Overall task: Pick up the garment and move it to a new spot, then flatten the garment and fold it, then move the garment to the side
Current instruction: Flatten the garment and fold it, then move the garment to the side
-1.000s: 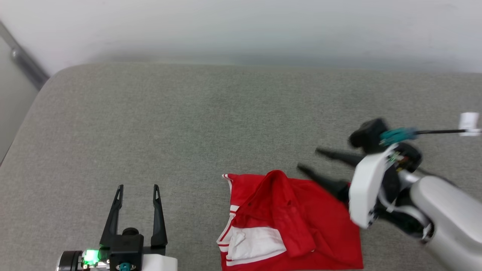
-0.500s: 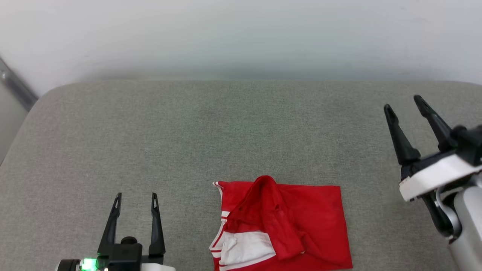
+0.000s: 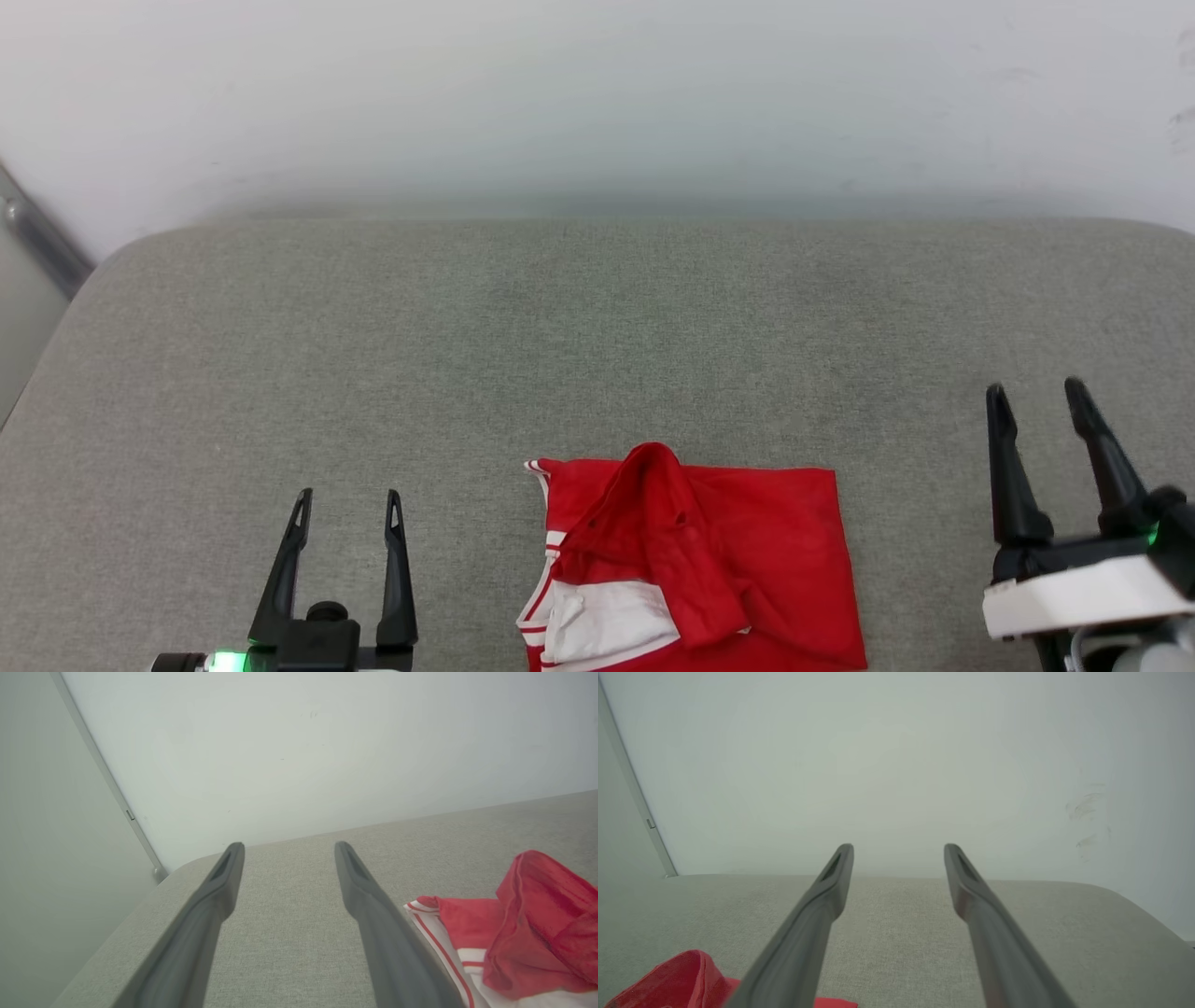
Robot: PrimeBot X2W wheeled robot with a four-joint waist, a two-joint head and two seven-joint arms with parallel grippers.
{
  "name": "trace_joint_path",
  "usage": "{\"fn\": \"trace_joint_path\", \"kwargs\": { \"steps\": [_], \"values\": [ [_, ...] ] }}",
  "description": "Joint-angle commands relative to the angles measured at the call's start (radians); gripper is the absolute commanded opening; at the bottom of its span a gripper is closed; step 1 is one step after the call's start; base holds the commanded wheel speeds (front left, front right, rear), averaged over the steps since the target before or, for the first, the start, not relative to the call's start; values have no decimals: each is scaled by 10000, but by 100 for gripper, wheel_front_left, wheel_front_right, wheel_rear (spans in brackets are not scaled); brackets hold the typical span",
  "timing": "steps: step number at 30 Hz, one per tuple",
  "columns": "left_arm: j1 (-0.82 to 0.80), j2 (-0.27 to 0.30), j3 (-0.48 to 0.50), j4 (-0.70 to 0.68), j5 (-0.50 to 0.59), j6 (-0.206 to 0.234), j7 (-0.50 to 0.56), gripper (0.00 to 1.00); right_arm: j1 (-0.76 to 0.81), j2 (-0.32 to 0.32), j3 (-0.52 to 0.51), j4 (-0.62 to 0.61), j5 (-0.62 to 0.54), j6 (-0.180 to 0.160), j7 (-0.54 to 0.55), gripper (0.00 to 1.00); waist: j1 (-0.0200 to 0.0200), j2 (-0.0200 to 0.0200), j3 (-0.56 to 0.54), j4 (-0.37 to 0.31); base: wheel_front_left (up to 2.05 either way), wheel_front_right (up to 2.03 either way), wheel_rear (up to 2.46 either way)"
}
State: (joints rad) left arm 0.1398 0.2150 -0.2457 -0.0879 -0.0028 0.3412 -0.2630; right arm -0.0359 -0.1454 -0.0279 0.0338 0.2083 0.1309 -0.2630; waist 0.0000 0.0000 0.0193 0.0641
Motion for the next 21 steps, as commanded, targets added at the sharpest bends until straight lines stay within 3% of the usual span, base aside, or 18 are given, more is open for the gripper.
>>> {"fn": "trace_joint_path", "kwargs": {
  "steps": [1,11,21],
  "values": [
    [137,40,21,-58,-17,-27,-23,100,315,145,-75,-129,-80,-4,-18,100,0,0,-32,-15,0,0,0],
    [395,48,3,-169,-87,-126,-23,100,1780,696,-413,-513,-201,-4,-18,100,0,0,-162,-3,0,0,0],
    [429,-21,150,-114,-167,-215,-22,100,1841,683,-161,-647,-453,-4,-20,100,0,0,-111,-54,0,0,0]
  ]
}}
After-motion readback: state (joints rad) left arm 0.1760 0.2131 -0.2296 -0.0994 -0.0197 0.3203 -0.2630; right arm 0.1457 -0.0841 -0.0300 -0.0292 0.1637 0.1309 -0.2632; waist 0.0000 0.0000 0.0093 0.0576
